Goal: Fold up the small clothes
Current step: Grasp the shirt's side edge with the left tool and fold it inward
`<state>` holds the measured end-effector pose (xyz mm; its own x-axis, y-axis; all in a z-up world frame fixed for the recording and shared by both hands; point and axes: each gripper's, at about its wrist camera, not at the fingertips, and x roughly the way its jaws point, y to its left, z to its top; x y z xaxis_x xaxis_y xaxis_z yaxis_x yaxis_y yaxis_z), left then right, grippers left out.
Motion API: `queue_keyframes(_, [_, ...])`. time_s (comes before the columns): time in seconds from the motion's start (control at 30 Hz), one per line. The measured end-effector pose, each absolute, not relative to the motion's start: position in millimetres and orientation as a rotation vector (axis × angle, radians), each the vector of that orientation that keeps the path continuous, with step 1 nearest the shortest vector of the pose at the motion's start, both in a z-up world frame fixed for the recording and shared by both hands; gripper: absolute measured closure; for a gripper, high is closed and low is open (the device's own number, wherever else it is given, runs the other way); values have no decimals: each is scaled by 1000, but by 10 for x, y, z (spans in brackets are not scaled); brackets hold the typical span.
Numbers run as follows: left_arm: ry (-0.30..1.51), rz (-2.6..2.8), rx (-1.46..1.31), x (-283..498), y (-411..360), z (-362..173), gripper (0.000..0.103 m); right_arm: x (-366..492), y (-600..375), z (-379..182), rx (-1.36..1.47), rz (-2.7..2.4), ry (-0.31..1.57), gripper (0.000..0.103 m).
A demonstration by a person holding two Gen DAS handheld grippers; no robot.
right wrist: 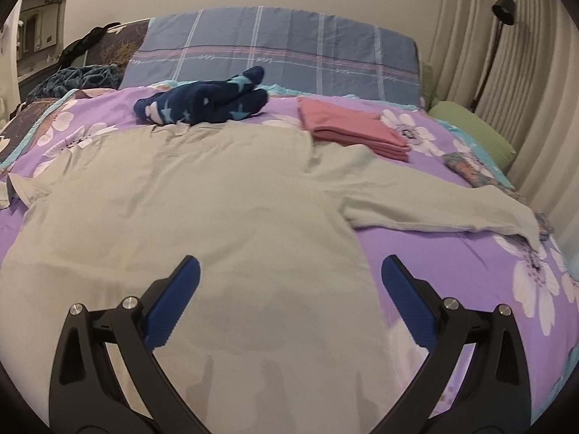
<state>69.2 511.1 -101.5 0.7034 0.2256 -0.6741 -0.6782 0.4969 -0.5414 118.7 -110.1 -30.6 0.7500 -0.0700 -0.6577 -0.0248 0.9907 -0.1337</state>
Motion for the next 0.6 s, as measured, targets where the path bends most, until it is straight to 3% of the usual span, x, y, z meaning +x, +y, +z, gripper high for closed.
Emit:
queue_keyframes(0.17, [539,673,-881,863,5322,-904,37,1297,-909,-348,-141,8,737,2])
queue_keyframes(0.23, [558,714,-816,971,5394,-864,58,1323,-859,-362,-131,28,744,2])
queue_keyframes(0.27, [565,702,-813,1016,5436,-870,95,1334,-842,-366,-124,39,746,2])
queue_keyframes(0.3, [570,683,-837,1035,5473,-882,101,1343,-837,-366,-122,43,746,2])
queue_keyframes(0.43, [530,634,-797,1163,5316,-614,102,1365,-858,-377,-121,49,747,2])
queue_keyframes(0.6, [488,339,-546,1671,4234,229,102,1402,-1042,-400,-53,29,772,2])
